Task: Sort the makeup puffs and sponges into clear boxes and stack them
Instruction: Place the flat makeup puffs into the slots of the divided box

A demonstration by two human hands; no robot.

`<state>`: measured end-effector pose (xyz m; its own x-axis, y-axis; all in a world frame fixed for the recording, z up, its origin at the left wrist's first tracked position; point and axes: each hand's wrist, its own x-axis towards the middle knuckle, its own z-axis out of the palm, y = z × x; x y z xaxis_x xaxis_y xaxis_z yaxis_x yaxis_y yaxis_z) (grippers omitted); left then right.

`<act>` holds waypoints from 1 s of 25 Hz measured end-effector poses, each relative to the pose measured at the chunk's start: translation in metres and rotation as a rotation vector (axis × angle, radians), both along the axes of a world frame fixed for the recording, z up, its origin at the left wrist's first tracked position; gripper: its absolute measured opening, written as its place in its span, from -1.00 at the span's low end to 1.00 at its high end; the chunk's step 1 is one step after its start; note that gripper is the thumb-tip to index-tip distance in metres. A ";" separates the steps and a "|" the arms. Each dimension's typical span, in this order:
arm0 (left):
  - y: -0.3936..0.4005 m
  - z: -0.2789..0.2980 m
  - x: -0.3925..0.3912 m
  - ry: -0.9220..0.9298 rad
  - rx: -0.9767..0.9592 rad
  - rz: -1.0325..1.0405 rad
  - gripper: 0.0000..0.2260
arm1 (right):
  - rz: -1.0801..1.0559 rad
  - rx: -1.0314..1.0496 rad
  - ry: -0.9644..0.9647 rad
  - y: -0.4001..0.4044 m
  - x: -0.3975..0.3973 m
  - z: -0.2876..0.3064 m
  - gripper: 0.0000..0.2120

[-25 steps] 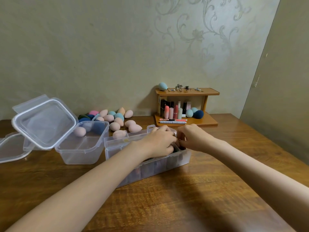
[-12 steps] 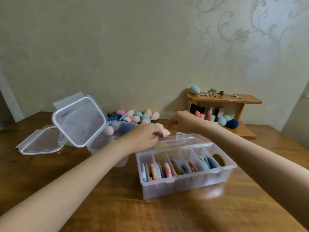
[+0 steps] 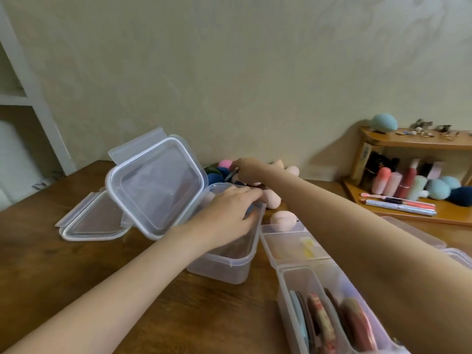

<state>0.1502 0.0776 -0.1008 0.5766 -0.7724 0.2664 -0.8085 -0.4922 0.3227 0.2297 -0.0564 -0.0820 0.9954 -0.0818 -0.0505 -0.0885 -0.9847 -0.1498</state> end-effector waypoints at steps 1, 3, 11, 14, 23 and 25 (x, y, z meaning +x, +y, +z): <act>0.000 -0.001 0.002 -0.012 -0.002 0.003 -0.74 | -0.016 0.004 -0.028 -0.001 0.003 -0.001 -0.60; -0.003 0.001 0.003 -0.042 -0.023 0.017 -0.75 | -0.091 0.178 -0.132 -0.007 -0.003 0.007 -0.63; -0.048 0.010 -0.057 -0.096 -0.093 -0.180 -0.76 | -0.236 0.364 -0.431 -0.068 -0.147 0.053 -0.79; -0.080 0.011 -0.099 -0.029 -0.013 -0.320 -0.74 | -0.288 0.205 -0.349 -0.101 -0.220 0.053 -0.75; -0.131 0.006 -0.167 0.015 0.164 -0.454 -0.67 | -0.283 0.216 -0.275 -0.124 -0.328 0.039 -0.79; -0.133 0.005 -0.171 -0.063 0.218 -0.427 -0.66 | -0.266 0.215 -0.311 -0.123 -0.334 0.032 -0.80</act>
<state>-0.0205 -0.0550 -0.0954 0.1839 -0.9783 0.0960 -0.9676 -0.1630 0.1928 -0.1040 -0.1797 -0.0500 0.9117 -0.3572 0.2031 -0.2530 -0.8774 -0.4076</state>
